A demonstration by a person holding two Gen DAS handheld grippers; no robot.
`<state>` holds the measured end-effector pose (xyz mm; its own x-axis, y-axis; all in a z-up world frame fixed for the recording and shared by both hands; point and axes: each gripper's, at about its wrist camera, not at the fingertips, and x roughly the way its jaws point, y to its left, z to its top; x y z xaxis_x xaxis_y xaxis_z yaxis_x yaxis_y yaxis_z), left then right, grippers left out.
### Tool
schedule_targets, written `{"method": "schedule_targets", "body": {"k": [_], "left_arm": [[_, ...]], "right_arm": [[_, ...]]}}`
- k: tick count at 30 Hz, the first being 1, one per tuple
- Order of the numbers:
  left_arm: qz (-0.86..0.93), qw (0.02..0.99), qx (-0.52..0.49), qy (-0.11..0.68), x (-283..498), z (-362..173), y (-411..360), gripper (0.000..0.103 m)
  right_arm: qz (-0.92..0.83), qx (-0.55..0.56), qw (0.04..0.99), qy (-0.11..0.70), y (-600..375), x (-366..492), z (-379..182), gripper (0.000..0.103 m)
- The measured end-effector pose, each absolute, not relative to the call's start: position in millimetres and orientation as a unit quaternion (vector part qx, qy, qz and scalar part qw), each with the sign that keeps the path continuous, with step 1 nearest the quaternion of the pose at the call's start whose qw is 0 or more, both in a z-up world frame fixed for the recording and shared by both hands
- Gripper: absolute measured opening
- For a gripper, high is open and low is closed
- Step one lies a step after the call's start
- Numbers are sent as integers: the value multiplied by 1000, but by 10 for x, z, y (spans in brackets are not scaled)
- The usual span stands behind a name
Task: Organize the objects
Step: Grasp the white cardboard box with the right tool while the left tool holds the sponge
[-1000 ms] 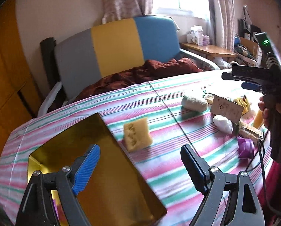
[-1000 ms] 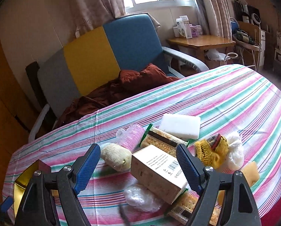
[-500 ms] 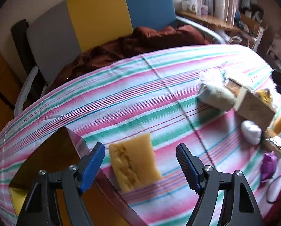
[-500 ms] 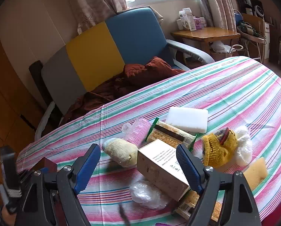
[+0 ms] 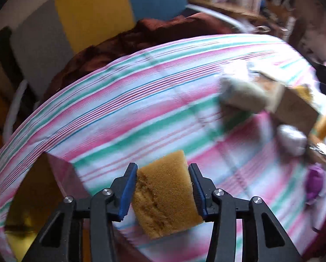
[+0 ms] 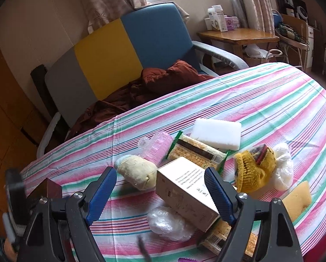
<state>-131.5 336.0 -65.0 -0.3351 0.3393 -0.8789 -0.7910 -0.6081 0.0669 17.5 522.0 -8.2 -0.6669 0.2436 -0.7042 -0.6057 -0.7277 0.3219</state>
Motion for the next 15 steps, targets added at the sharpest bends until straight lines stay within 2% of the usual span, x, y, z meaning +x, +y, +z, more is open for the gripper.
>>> {"method": "schedule_targets", "body": {"k": [4,8,11,15], "left_arm": [[757,410,-441,255,-960,-678,3474,50],[768,393,-427,270,-856,-735,3578,53],[773,377,-451,236,-927,-723,3567,67],[765,342,-501,218,-1082,-893,3589,72]], "right_arm": [[864,-337,253,275,5235,162,-122,84],[861,-344,259,269,5227,145,-143,84],[860,-350,263,263,5219,119,-162,84],[860,-357,262,255,5198,87,-184,84]]}}
